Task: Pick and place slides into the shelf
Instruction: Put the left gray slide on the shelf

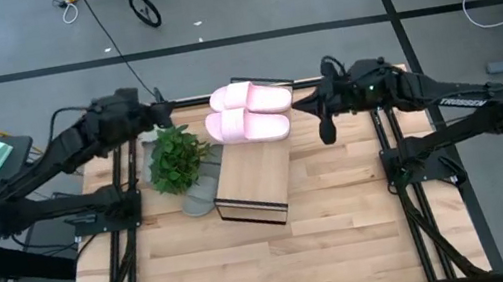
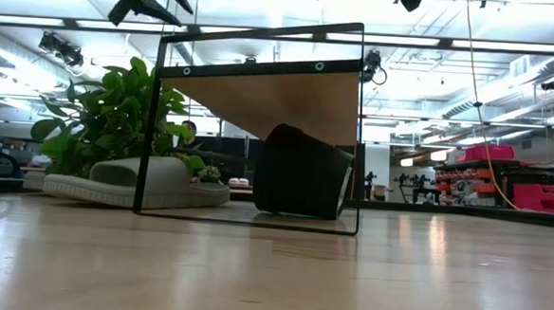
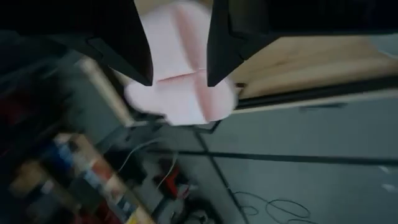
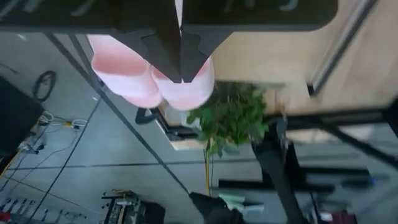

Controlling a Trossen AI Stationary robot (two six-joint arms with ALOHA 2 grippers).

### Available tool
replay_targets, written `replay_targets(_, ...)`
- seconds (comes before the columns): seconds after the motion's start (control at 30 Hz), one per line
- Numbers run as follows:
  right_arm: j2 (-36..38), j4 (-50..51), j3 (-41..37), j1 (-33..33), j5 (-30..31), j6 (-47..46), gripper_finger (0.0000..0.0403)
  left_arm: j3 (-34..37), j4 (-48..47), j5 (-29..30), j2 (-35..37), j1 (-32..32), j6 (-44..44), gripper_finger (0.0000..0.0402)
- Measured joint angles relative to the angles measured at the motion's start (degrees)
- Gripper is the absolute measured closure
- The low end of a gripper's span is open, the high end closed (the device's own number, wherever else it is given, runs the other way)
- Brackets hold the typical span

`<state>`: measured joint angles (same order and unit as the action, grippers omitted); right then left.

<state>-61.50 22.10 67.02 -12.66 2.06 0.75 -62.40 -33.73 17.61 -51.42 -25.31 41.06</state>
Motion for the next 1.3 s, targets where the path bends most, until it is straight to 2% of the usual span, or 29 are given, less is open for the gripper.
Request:
replay_targets(0.23, -1.50, -2.20, 0.00, -3.92, -5.41, -6.33, 0.0403, -13.05, -10.16, -12.72, -8.79, -8.01, -16.58, 0.0277)
replay_targets(0.43, -3.41, -3.78, -0.02, -4.37, -8.31, -9.56, 0.0400, -24.50, -20.08, -14.30, -18.35, -12.48, -32.20, 0.0307)
replay_targets(0.57, -4.31, -4.59, 0.00, -4.34, -9.51, -11.36, 0.0399, -30.62, -27.51, -17.05, -26.18, -16.43, -39.60, 0.0323)
replay_targets(0.83, -4.47, -4.69, 0.00, -4.48, -9.51, -13.22, 0.0398, -41.42, -37.01, -17.10, -41.08, -20.02, -53.11, 0.0361)
replay_targets(0.97, -4.47, -4.67, 0.00, -4.48, -9.51, -13.25, 0.0398, -45.86, -46.82, -13.28, -48.36, -21.30, -58.35, 0.0380)
replay_targets(1.2, -4.47, -4.63, 0.00, -4.48, -11.06, -14.34, 0.0398, -45.71, -54.95, -12.32, -54.46, -24.82, -61.79, 0.0396)
replay_targets(1.3, -4.47, -4.64, 0.00, -4.48, -11.86, -14.64, 0.0398, -44.41, -55.29, -12.24, -55.74, -27.18, -65.20, 0.0395)
